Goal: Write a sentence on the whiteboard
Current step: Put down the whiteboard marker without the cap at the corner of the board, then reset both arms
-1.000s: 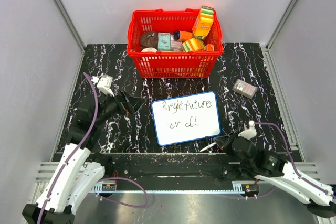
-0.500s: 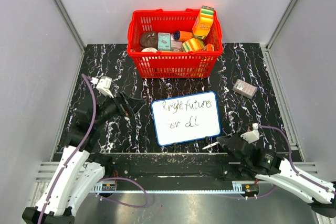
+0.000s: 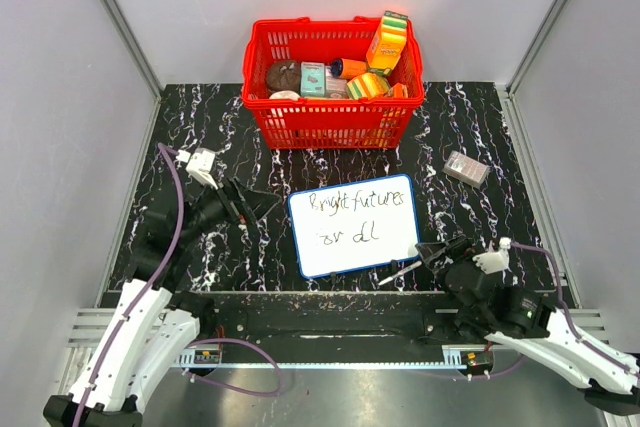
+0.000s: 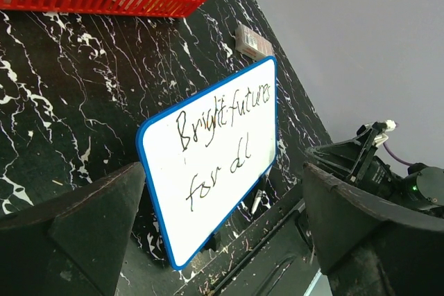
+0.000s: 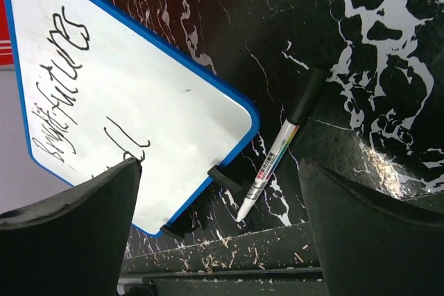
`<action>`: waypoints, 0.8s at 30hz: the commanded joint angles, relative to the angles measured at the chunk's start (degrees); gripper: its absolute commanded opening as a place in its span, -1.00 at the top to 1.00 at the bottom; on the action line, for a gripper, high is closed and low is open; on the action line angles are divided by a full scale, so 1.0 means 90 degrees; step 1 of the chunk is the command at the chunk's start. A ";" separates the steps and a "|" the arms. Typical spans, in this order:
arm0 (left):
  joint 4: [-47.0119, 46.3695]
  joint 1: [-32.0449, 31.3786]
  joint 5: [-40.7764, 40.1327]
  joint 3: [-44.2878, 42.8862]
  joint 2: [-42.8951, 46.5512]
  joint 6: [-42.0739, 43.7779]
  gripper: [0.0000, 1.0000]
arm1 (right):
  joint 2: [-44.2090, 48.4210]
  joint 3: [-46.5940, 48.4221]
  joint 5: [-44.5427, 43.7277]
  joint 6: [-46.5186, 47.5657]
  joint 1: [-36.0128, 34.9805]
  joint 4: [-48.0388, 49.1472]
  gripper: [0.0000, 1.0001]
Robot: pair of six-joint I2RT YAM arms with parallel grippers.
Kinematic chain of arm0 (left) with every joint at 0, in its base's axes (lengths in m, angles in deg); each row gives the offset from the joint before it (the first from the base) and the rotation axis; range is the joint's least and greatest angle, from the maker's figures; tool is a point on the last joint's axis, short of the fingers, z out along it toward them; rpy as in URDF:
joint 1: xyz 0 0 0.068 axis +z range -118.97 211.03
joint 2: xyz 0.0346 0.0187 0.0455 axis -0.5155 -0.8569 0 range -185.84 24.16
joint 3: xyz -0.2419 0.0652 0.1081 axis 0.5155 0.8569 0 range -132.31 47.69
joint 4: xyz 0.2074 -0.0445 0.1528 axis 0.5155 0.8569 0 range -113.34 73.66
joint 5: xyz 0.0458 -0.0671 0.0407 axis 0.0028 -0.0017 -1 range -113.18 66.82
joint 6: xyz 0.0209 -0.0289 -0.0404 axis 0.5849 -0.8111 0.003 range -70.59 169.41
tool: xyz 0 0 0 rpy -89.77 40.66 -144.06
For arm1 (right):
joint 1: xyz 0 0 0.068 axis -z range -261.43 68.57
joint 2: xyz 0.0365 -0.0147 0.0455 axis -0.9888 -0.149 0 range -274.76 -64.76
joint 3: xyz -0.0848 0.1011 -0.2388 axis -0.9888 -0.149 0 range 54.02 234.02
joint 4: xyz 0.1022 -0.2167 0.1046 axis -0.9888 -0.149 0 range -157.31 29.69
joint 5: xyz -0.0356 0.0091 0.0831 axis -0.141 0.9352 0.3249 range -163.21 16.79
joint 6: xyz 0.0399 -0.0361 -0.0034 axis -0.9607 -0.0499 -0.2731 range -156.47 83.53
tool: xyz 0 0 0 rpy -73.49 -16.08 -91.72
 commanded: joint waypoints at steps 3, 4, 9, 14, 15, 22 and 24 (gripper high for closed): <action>-0.0664 0.0000 0.0420 0.0197 -0.0077 -0.0217 -0.98 | 0.0005 0.0497 -0.0639 0.0239 0.0031 -0.0082 -0.99; -0.0829 0.0000 0.0478 0.0226 -0.0087 -0.0227 -0.98 | -0.0004 0.0574 -0.0678 0.0356 0.0031 -0.0033 -0.99; -0.1026 0.0000 0.0518 0.0324 -0.0067 -0.0285 -0.98 | -0.0160 0.0819 -0.0835 0.0845 0.0031 0.0133 -1.00; -0.0217 -0.0010 -0.0564 0.0100 0.0001 -0.0002 -0.98 | -0.0814 0.1307 -0.1205 0.1508 0.0031 0.0279 -1.00; -0.0070 -0.0010 -0.0788 0.0061 0.0011 0.0046 -0.98 | -0.0941 0.1385 -0.1293 0.1577 0.0031 0.0299 -0.99; 0.0410 0.0000 -0.2302 0.0119 -0.0116 0.0290 -0.98 | -0.2482 0.2302 -0.2356 0.3535 0.0031 0.1020 -0.99; 0.0419 0.0000 -0.2518 0.0168 -0.0155 0.0359 -0.98 | -0.2767 0.2430 -0.2524 0.4260 0.0022 0.1604 -0.99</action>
